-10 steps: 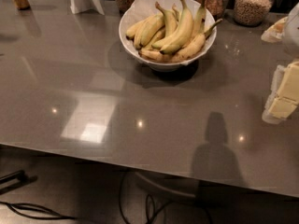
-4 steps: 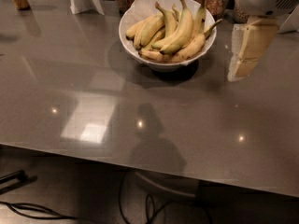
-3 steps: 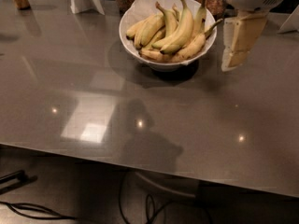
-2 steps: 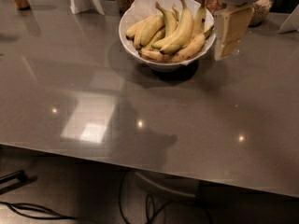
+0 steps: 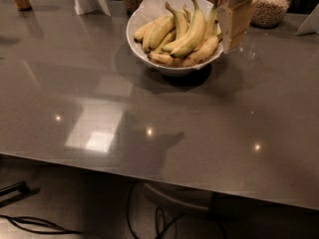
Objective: Pick banana from white bowl
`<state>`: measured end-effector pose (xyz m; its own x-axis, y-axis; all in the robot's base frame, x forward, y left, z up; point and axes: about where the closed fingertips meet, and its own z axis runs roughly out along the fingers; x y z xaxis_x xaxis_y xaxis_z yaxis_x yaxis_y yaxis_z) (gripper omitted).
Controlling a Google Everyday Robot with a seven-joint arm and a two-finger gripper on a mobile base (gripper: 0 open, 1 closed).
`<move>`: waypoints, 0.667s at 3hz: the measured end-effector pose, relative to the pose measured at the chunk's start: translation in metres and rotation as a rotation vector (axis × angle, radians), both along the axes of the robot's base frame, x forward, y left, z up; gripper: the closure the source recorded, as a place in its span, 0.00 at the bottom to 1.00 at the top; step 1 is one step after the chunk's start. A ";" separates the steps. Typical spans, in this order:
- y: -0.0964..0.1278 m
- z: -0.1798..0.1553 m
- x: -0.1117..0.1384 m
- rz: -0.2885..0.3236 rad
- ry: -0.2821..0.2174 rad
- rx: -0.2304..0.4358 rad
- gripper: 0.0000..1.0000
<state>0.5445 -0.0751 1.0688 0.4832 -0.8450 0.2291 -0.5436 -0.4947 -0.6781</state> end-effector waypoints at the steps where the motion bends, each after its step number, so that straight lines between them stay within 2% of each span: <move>1: 0.002 0.002 0.001 0.016 -0.029 -0.034 0.00; 2: 0.012 -0.009 0.029 0.091 -0.100 -0.136 0.00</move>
Offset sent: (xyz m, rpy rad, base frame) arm 0.0758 0.0191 -0.0307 -0.2989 -0.1979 0.1908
